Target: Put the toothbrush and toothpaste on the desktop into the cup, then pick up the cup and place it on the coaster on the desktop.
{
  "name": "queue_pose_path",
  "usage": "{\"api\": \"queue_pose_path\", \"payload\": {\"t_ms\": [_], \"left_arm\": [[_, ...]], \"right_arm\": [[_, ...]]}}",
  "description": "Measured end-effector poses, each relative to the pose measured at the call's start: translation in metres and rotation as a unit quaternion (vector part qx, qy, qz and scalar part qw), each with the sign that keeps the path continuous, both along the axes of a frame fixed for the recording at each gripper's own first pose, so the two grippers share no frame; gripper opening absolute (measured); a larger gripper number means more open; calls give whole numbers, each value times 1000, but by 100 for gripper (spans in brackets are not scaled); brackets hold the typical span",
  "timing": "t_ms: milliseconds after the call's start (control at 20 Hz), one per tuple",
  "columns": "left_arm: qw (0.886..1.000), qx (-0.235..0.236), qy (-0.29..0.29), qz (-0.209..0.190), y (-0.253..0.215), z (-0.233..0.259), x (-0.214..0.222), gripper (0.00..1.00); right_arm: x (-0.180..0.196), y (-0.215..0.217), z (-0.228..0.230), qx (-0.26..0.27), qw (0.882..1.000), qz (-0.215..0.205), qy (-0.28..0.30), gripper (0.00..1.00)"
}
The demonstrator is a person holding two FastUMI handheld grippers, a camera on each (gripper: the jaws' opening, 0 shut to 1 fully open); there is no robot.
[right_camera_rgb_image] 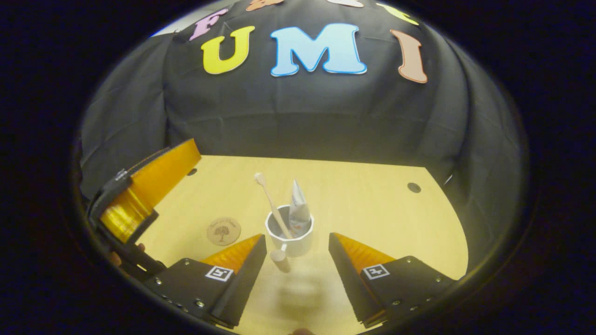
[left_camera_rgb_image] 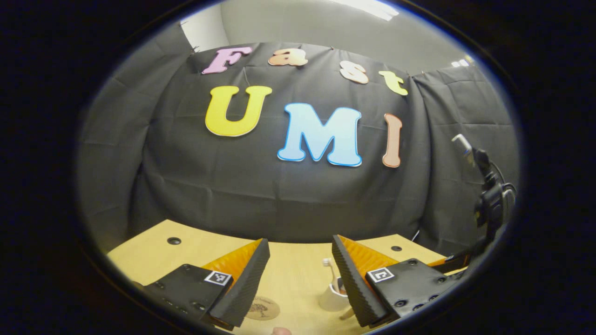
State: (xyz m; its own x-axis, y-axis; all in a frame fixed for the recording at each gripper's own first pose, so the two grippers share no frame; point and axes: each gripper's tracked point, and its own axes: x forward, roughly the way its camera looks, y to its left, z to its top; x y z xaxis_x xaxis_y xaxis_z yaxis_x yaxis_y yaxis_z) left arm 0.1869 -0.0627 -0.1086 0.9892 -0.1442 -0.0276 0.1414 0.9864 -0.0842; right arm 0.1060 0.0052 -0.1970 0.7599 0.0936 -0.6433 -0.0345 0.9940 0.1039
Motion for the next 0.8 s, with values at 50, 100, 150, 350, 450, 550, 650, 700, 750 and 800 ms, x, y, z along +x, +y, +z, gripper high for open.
{"api": "queue_pose_path", "payload": {"t_ms": [50, 100, 150, 350, 450, 550, 650, 700, 750, 800], "left_arm": [[1000, 0, 0, -1, 3, 1, -2, 90], [1000, 2, 1, -1, 6, 2, -4, 90], [1000, 2, 1, 0, 11, 3, -5, 90], [1000, -3, 7, 0, 24, 5, -10, 90], [1000, -2, 12, -1, 30, 2, -10, 90], [1000, -3, 16, -4, 34, 1, -12, 90], [1000, -3, 21, -7, 37, -2, -13, 90], [1000, -3, 25, -9, 38, -4, -15, 90], [1000, -4, 29, -12, 38, -5, -16, 90], [999, -5, 33, -13, 39, -7, -16, 90]], "right_arm": [[1, 6, -5, 1, 1000, 5, 13, 86], [2, 11, -10, -2, 1000, 8, 27, 87], [4, 13, -14, -8, 999, 9, 40, 87], [4, 17, -38, -26, 994, 0, 110, 87], [3, 19, -49, -25, 989, -3, 144, 87], [5, 22, -58, -24, 985, -6, 168, 88], [7, 22, -68, -32, 980, -9, 194, 87], [8, 23, -72, -31, 978, -9, 205, 87], [8, 25, -77, -32, 975, -10, 219, 88], [7, 26, -82, -32, 972, -10, 233, 87]]}}
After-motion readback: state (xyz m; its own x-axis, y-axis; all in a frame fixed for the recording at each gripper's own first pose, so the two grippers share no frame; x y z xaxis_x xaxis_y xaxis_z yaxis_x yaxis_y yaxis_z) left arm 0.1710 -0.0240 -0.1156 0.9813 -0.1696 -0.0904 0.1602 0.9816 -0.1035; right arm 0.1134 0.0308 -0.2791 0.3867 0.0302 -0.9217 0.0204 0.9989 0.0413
